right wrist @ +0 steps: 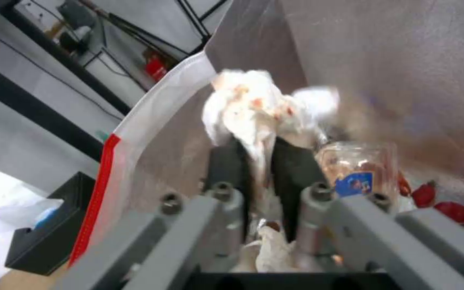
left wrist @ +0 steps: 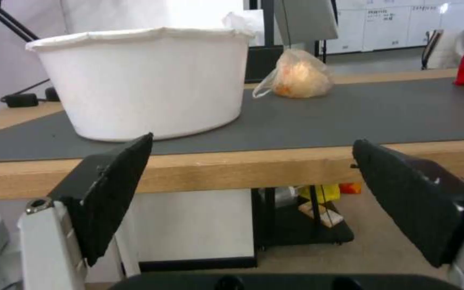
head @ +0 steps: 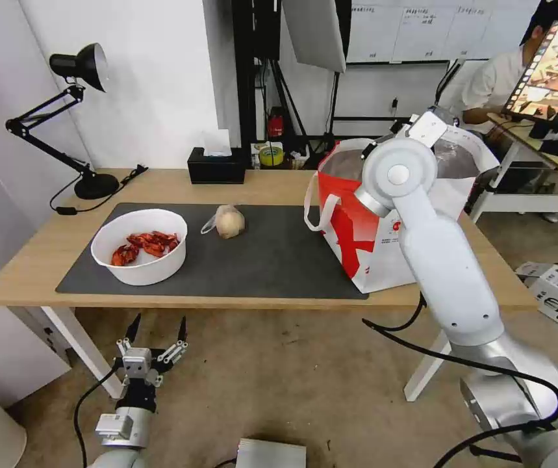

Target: Pick up the trash from the table and place it into the takeout bag.

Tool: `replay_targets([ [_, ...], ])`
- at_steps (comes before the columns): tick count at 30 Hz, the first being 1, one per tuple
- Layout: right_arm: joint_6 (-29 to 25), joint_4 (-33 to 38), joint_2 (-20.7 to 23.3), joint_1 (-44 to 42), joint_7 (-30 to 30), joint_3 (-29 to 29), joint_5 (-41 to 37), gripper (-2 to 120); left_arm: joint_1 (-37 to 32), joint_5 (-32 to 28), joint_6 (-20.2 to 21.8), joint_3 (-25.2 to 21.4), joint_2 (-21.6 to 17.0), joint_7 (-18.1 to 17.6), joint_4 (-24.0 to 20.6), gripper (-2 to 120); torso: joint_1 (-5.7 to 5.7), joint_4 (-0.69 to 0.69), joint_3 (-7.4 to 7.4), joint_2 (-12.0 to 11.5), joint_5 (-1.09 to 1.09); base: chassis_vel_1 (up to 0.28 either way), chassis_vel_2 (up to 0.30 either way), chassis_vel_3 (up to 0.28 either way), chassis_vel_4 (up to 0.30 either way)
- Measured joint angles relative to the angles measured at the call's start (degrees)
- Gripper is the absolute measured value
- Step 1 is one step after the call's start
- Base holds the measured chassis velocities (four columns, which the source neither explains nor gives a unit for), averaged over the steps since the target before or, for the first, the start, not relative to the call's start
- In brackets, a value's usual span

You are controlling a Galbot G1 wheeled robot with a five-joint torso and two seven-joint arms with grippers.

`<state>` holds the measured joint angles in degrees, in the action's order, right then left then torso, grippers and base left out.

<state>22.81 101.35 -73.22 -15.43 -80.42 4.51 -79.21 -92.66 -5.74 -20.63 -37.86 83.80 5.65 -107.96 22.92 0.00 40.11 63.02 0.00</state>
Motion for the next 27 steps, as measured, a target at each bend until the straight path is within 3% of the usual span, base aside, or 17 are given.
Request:
replay_targets([
  [9,-0.35,0.3,0.24,-0.05,0.08,0.46,-0.18,52,-0.12,0.33,-0.04,0.15,0.12,0.03,-0.16,100,0.0,0.0,0.0,0.0,0.0,0.0,0.0,0.0,0.0],
  [17,-0.55,0.48,0.69,0.05,-0.25,0.54,-0.05,74,-0.13,0.49,-0.04,0.36,0.16,0.04,-0.2,100,0.0,0.0,0.0,0.0,0.0,0.0,0.0,0.0,0.0],
  [20,-0.55,0.97,1.26,0.19,-0.43,0.34,0.17,90,-0.2,0.61,-0.16,0.45,0.3,0.04,-0.2,100,0.0,0.0,0.0,0.01,0.0,0.0,0.0,0.0,0.0],
  [23,-0.52,1.27,1.51,0.16,-0.22,-0.01,0.49,98,-0.26,0.68,-0.3,0.52,0.41,0.04,-0.2,100,0.0,0.0,0.0,0.0,0.0,0.0,0.0,0.0,0.0],
  [25,-1.23,2.13,1.99,-0.19,2.46,-0.52,3.15,100,-0.33,0.76,-0.4,0.53,0.54,0.04,-0.2,100,0.0,0.0,0.0,0.0,0.0,0.0,0.0,0.0,0.0],
  [27,-4.12,6.17,4.05,-1.67,15.38,-2.13,11.57,100,-0.46,0.87,-0.78,0.47,0.68,0.05,-0.19,100,0.0,0.0,0.0,0.01,0.0,0.0,0.0,0.0,0.0],
])
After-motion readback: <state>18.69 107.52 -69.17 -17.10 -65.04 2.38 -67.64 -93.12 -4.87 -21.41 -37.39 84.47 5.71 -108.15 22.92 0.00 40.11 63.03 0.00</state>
